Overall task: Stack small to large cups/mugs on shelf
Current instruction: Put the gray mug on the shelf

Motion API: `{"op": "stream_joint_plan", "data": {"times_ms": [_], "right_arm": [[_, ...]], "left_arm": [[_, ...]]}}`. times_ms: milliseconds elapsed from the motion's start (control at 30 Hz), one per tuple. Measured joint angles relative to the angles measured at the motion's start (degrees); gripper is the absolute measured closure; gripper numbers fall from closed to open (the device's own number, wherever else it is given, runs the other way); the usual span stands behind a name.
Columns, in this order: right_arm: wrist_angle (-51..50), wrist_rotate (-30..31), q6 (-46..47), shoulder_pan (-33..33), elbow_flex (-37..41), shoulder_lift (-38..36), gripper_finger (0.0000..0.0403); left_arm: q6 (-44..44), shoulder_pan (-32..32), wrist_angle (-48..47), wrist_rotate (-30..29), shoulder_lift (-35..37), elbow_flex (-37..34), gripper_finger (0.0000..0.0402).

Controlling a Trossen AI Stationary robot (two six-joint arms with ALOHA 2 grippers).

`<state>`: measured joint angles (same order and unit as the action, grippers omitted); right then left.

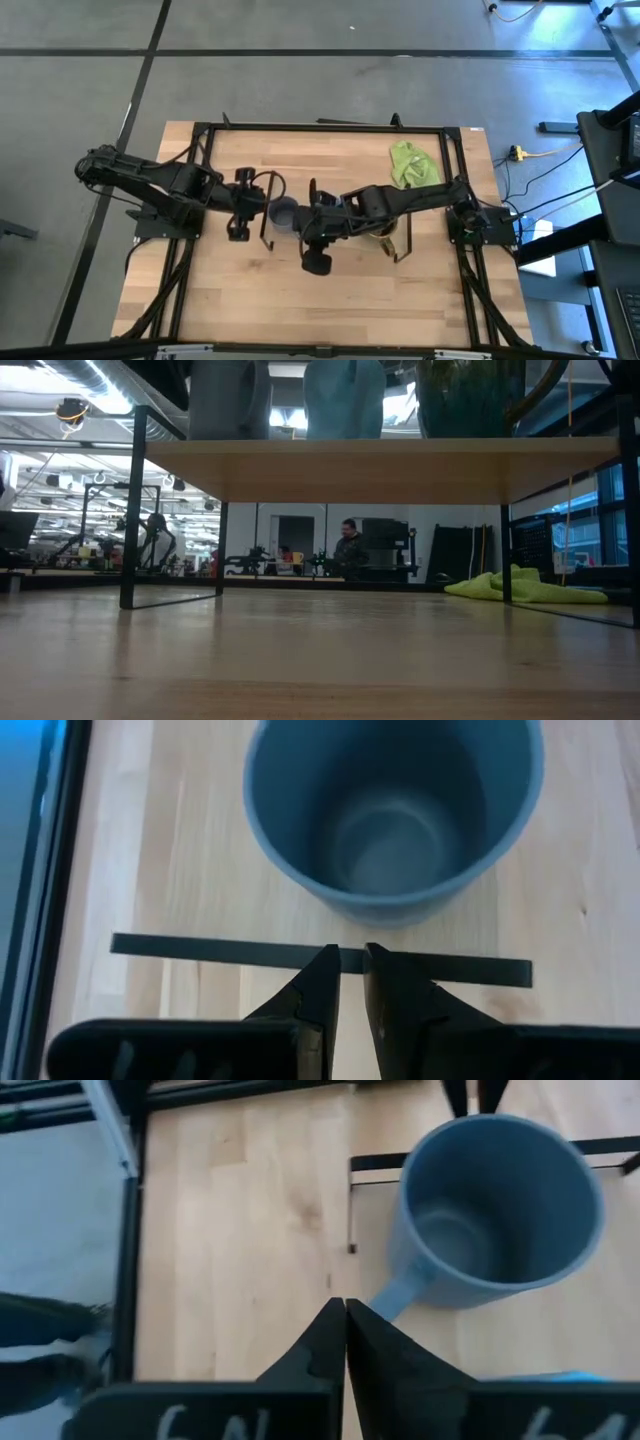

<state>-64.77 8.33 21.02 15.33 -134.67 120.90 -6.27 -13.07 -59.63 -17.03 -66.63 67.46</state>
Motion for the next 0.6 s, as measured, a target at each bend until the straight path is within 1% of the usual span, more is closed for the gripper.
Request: {"op": "stream_joint_plan", "data": {"times_ms": [100,267,400,600], "right_arm": [[-0.04,2.32,0.18,0.3,0.02,0.3,0.0398],[-0.11,3.75,2.43,0.3,0.02,0.28,0.0397],[0.07,4.12,4.18,0.28,-0.02,0.62,0.0399],[-0.1,4.12,6.02,0.26,0.04,1.7,0.04]], "left_arm": [[0.96,0.44,1.05,-0.1,0.0,0.0,0.0356],[2.42,1.17,2.58,-0.21,0.0,0.0,0.0356],[4.24,1.57,3.62,-0.24,0.0,0.0,0.0356],[4.46,1.6,3.89,-0.25,0.0,0.0,0.0356]]}}
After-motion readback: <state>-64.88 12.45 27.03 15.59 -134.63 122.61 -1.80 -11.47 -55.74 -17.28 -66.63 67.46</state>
